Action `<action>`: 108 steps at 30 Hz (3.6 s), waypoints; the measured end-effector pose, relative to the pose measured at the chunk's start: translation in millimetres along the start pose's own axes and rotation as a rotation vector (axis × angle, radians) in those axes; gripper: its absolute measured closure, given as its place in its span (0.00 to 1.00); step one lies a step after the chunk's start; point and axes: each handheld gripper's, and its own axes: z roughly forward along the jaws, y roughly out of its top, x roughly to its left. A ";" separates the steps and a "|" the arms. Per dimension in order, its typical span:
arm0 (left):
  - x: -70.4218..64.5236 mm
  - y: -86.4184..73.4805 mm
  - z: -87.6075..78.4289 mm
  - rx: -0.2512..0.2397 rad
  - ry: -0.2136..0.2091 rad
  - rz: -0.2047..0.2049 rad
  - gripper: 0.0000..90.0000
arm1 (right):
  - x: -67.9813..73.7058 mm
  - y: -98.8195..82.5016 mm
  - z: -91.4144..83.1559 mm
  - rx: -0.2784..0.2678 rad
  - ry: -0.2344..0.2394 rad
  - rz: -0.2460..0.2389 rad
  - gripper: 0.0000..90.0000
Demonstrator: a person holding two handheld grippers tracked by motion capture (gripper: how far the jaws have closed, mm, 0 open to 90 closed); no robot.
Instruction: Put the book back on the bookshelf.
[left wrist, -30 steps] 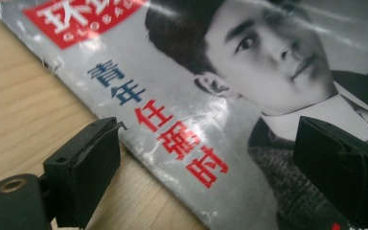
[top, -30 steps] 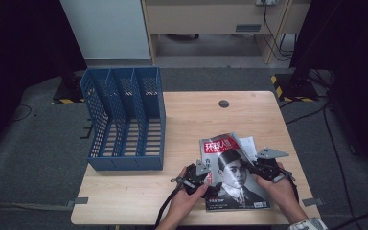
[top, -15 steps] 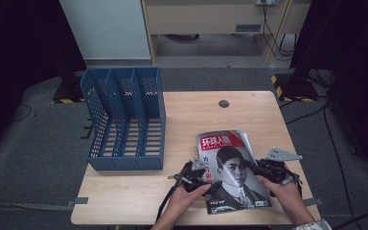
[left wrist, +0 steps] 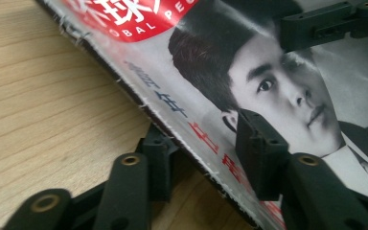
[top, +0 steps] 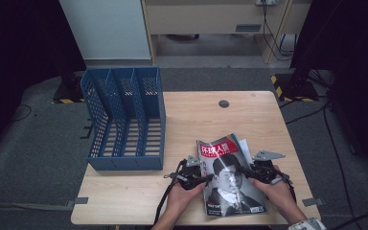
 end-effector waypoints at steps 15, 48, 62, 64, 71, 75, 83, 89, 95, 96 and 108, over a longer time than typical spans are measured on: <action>-4.4 1.0 -0.4 0.023 0.029 0.060 0.71 | -10.0 -5.6 1.7 0.106 -0.162 0.030 0.15; 20.1 71.9 29.4 0.111 0.076 0.090 0.23 | 4.5 -5.0 16.9 0.084 -0.194 -0.019 0.08; 29.6 93.6 29.3 0.145 0.015 0.057 0.33 | 3.0 -3.2 17.3 0.054 -0.196 -0.006 0.23; 30.8 95.0 29.8 0.141 0.005 0.039 0.35 | 3.3 -2.9 17.8 0.053 -0.195 -0.010 0.23; 38.5 98.1 34.4 0.167 0.003 0.038 0.52 | 4.4 -2.9 16.7 0.042 -0.201 -0.039 0.29; 41.2 100.7 37.2 0.175 -0.017 0.043 0.61 | 4.8 -3.0 17.2 0.040 -0.192 -0.042 0.30; 39.7 105.5 37.7 0.162 -0.064 0.042 0.69 | 6.7 -3.2 16.7 0.039 -0.167 -0.061 0.35; 36.8 107.4 34.7 0.168 -0.054 0.038 0.83 | 6.5 -3.2 16.7 0.038 -0.165 -0.064 0.35; 33.2 110.6 27.7 0.171 -0.062 0.031 0.90 | 5.3 -3.0 17.2 0.041 -0.158 -0.050 0.35; 32.5 111.1 27.0 0.174 -0.059 0.034 0.90 | 5.4 -2.9 17.2 0.043 -0.154 -0.048 0.34; 32.2 113.7 23.3 0.167 -0.064 0.013 0.91 | 0.5 3.6 5.9 0.011 -0.158 -0.022 0.32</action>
